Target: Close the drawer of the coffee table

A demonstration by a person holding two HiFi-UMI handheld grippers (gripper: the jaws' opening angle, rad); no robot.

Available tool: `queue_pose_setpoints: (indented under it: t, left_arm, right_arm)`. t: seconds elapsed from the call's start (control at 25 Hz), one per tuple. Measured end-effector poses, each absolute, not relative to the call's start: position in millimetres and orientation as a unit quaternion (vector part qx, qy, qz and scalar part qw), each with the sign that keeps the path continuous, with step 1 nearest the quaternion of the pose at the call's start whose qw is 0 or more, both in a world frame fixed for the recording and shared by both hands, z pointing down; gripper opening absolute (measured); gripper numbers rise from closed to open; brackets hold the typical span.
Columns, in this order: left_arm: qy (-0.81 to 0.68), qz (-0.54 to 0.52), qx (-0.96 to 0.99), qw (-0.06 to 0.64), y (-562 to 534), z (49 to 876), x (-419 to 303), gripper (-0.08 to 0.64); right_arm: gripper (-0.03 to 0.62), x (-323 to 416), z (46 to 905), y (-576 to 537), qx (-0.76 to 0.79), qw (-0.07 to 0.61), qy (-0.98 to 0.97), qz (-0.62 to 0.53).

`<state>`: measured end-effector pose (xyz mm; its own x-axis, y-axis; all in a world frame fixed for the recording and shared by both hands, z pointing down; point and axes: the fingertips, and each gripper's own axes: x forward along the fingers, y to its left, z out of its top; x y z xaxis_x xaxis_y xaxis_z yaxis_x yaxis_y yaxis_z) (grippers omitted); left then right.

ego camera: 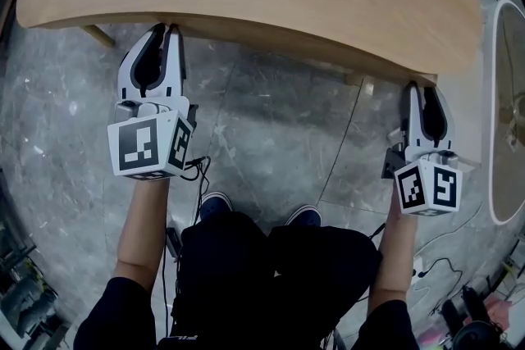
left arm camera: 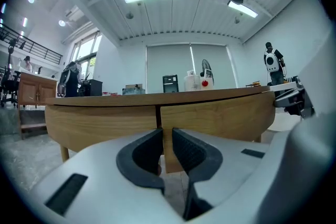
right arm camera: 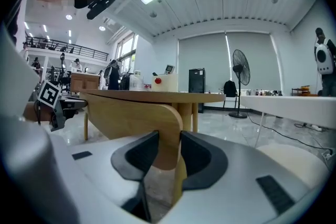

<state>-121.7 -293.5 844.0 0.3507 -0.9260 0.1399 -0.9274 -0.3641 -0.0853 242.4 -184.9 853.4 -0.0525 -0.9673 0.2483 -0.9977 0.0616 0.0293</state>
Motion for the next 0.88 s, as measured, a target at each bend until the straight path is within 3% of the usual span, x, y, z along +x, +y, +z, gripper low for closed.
queue_pose_setpoints:
  t: [0.88]
  left_arm:
    - [-0.575,0.074,0.815,0.004,-316,843,-114,0.071]
  right_arm:
    - [0.146,251,854,-208,0.671,0.077,-0.734,0.071]
